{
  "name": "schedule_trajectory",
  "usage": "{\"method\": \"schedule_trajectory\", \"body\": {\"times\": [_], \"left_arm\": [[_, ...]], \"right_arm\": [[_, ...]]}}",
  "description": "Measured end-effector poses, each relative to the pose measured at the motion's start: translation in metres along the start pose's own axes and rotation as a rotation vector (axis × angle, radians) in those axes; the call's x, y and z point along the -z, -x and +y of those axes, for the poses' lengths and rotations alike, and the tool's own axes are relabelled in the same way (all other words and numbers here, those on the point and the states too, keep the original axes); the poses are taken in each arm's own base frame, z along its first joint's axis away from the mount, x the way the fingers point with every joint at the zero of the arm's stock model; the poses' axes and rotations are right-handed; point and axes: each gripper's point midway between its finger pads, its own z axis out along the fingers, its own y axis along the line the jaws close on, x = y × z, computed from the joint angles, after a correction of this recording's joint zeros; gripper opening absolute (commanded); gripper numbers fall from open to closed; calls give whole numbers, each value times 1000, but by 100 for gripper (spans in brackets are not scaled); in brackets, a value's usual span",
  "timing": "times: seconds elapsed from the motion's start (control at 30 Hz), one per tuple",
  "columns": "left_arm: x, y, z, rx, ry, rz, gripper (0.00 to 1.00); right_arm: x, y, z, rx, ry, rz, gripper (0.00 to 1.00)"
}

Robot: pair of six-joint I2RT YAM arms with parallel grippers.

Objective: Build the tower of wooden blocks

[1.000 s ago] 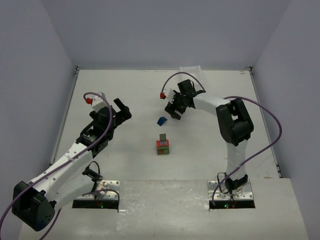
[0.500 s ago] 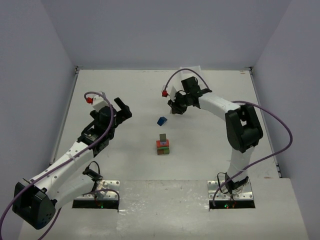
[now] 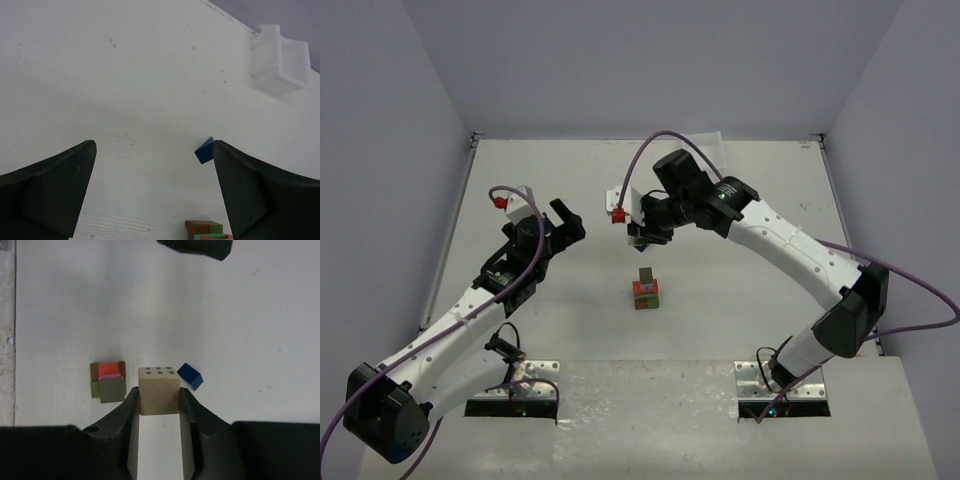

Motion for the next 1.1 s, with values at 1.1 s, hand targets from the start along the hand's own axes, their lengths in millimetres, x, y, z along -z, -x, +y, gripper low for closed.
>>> {"method": "schedule_trajectory", "body": {"times": [1.1], "left_arm": [[-3, -10, -1, -13, -5, 38, 100]], "right_arm": [[-24, -48, 64, 30, 91, 246, 23]]}}
